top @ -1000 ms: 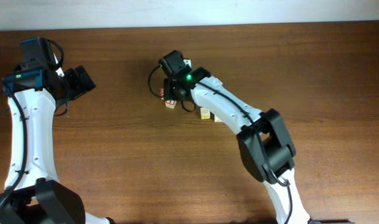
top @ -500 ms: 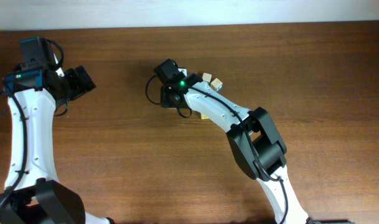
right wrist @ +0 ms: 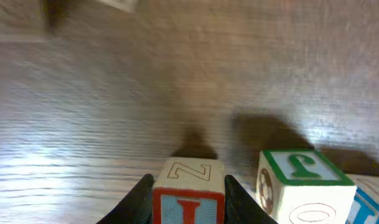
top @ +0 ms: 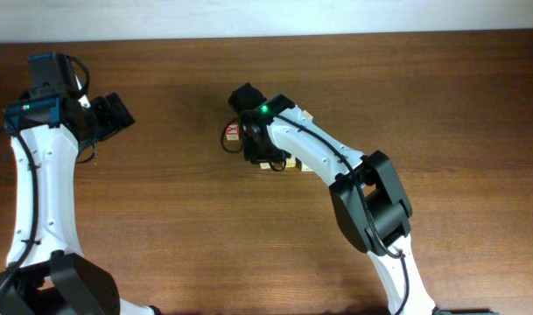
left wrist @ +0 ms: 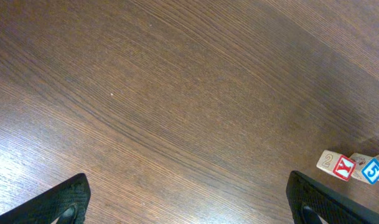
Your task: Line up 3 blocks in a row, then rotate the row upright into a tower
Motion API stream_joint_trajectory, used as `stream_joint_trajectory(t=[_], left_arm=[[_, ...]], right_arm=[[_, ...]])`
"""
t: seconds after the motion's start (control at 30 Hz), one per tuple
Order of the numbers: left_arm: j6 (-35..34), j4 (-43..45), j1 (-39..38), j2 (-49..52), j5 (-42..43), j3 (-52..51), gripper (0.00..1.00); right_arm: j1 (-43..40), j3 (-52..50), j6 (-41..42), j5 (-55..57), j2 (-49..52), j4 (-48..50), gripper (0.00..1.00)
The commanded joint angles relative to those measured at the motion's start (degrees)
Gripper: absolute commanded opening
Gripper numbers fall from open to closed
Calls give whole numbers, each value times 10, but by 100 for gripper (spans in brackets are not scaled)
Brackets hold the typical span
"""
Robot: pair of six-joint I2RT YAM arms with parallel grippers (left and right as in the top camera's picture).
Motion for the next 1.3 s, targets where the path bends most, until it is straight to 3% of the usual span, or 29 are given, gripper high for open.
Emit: stream_joint_trajectory(t=[0.0, 0.07, 0.17, 0.43, 0.67, 0.8, 1.0, 1.27], left_arm=[[-8, 0, 0, 5, -4, 11, 99], [-8, 0, 0, 5, -4, 11, 99], [-8, 0, 0, 5, -4, 11, 99], [-8, 0, 0, 5, -4, 11, 99], [-8, 0, 0, 5, -4, 11, 99], [-8, 0, 0, 5, -4, 11, 99], [-8, 0, 0, 5, -4, 11, 99], [-8, 0, 0, 5, -4, 11, 99]], right_arm=[[-1, -24, 5, 30, -19, 14, 30], [-1, -24, 5, 33, -19, 17, 32], [-1, -23, 5, 30, -19, 15, 42], [-5, 92, -13, 30, -39, -77, 43], [-132, 101, -49, 19, -87, -199, 41], [-181, 21, -62, -3, -87, -190, 38], [-182, -74, -62, -2, -86, -144, 36], [-149, -165, -75, -80, -86, 3, 35]])
